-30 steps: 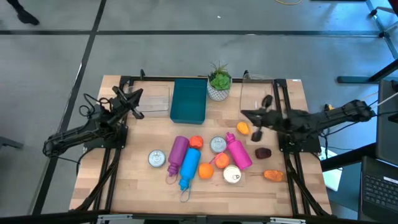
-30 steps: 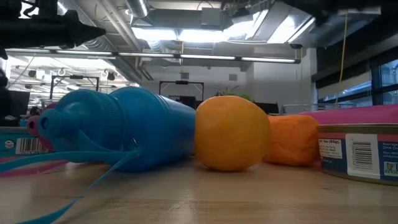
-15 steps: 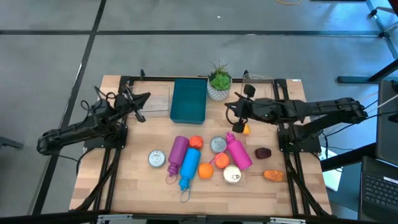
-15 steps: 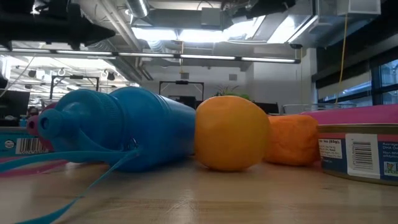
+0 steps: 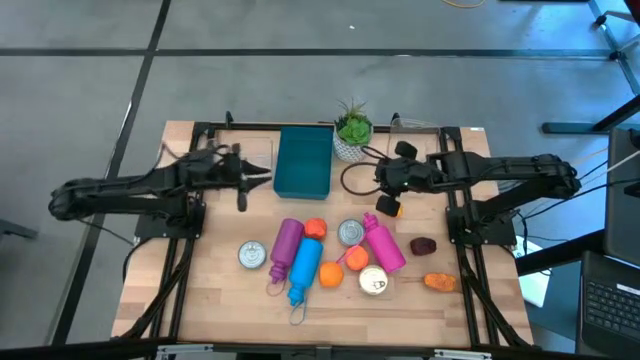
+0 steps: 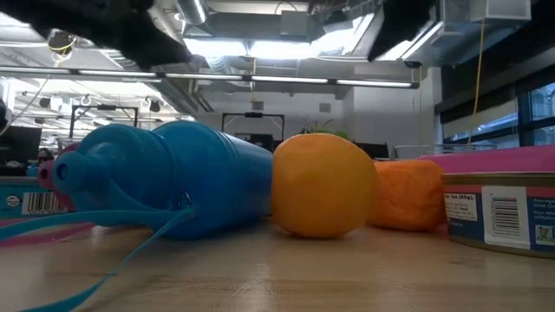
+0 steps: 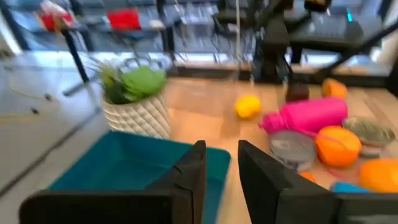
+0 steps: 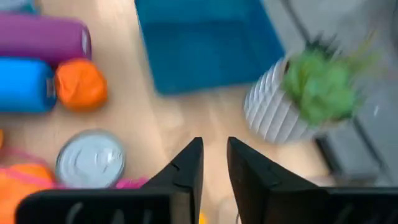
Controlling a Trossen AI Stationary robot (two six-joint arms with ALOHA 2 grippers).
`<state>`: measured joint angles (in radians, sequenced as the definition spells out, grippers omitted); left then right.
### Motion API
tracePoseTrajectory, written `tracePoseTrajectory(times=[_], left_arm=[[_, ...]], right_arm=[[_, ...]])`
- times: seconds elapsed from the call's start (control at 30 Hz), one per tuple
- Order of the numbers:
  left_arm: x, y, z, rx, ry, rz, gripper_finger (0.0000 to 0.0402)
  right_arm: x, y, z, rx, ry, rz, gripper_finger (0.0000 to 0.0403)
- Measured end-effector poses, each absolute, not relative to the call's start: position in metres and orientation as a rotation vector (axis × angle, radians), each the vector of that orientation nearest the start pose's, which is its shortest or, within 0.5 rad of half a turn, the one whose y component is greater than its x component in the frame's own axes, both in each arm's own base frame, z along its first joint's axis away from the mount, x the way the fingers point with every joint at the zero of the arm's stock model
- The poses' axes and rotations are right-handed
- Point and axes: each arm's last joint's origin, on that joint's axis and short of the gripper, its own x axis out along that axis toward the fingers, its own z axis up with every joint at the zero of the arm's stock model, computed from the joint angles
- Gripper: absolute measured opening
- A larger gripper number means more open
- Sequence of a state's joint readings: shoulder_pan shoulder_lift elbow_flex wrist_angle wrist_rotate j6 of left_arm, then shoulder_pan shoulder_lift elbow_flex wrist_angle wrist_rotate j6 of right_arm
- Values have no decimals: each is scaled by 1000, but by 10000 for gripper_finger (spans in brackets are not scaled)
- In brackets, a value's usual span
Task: Pick & Place Food Item
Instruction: Put the pink water bottle into the right transparent bin
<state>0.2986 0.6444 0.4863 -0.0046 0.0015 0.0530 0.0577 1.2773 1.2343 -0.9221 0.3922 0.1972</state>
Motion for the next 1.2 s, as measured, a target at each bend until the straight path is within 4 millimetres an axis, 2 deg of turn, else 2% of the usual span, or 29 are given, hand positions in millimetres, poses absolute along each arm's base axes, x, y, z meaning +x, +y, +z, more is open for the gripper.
tracePoseTrajectory(times=[0.13, 0.27, 0.4, 0.6, 0.77, 0.97, 1.2], left_arm=[[167, 43, 273, 37, 207, 245, 93], [179, 38, 265, 38, 285, 198, 90], [184, 33, 260, 68, 322, 160, 86], [186, 27, 256, 69, 355, 131, 88], [185, 23, 251, 67, 393, 112, 85], [183, 21, 236, 61, 415, 112, 82], [182, 16, 222, -2, 410, 115, 83]], right_arm=[[241, 10, 322, 86, 977, -393, 95], [234, 18, 318, 222, 1045, -386, 105], [227, 25, 314, 349, 1112, -436, 108], [222, 37, 312, 537, 1120, -540, 107], [225, 50, 298, 645, 1154, -617, 107], [241, 72, 272, 640, 1270, -632, 107], [253, 87, 248, 616, 1369, -668, 127]])
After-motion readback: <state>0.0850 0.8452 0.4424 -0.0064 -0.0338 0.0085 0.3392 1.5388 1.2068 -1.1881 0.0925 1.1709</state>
